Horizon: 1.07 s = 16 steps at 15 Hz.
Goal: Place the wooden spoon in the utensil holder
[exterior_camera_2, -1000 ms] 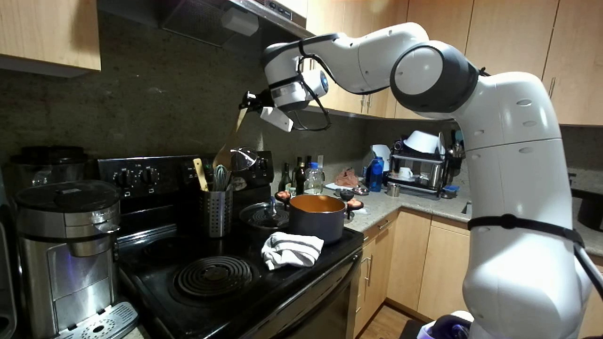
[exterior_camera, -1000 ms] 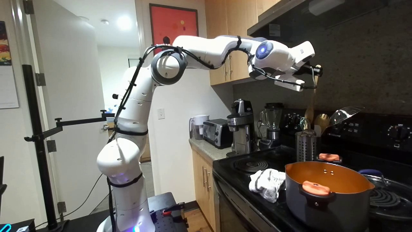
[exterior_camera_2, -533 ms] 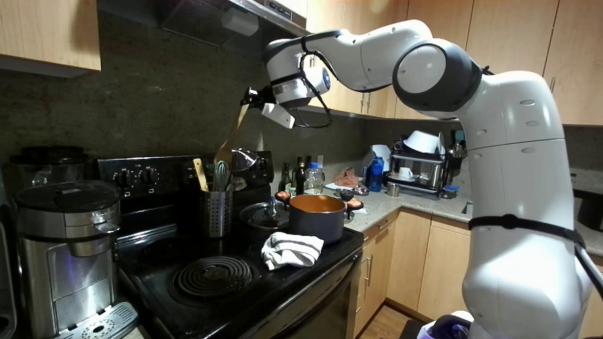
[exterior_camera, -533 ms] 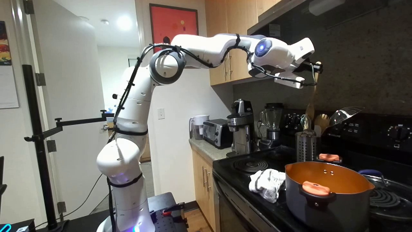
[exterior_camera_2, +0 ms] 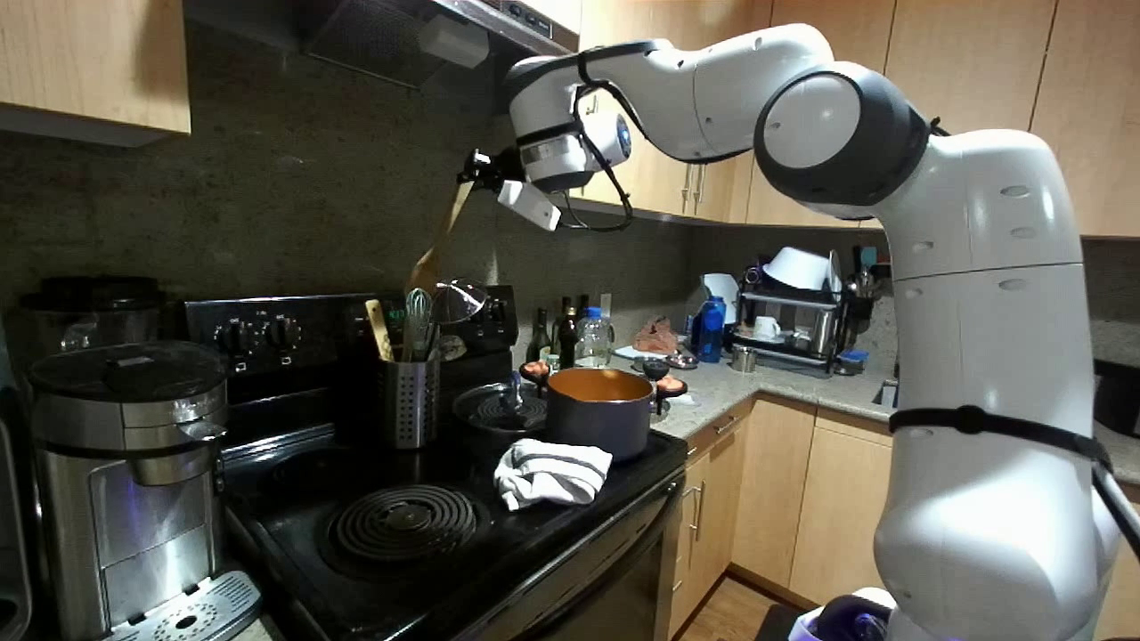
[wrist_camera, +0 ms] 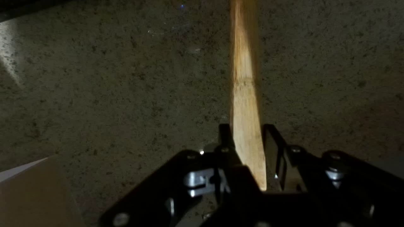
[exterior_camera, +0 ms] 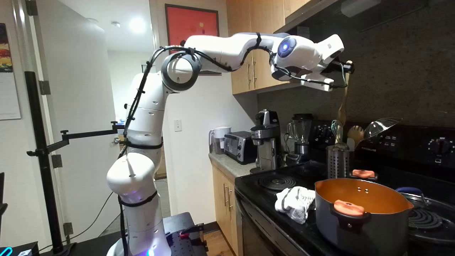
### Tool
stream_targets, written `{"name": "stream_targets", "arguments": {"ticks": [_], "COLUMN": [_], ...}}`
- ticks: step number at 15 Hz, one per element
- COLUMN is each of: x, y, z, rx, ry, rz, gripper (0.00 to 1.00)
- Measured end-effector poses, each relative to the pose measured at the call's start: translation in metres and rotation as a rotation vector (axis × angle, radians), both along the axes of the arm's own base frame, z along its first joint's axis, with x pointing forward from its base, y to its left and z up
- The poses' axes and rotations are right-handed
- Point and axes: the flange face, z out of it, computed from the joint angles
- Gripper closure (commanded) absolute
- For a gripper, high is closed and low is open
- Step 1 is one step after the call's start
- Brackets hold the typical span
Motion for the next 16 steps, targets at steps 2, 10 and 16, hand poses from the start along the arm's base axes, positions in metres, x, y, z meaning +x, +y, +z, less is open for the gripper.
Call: {"name": "stream_targets", "arguments": {"ticks": [2, 10, 16], "x": [-0.003, -0.005, -0.005], "y": [0.001, 0.000, 0.000], "z": [0.007, -0.008, -0.008], "rx": [0.000, 0.005, 0.005], "ry": [-0.010, 0.021, 0.021], "rz": [0.000, -0.004, -0.004], "gripper": [0.93, 0.71, 0.93]}}
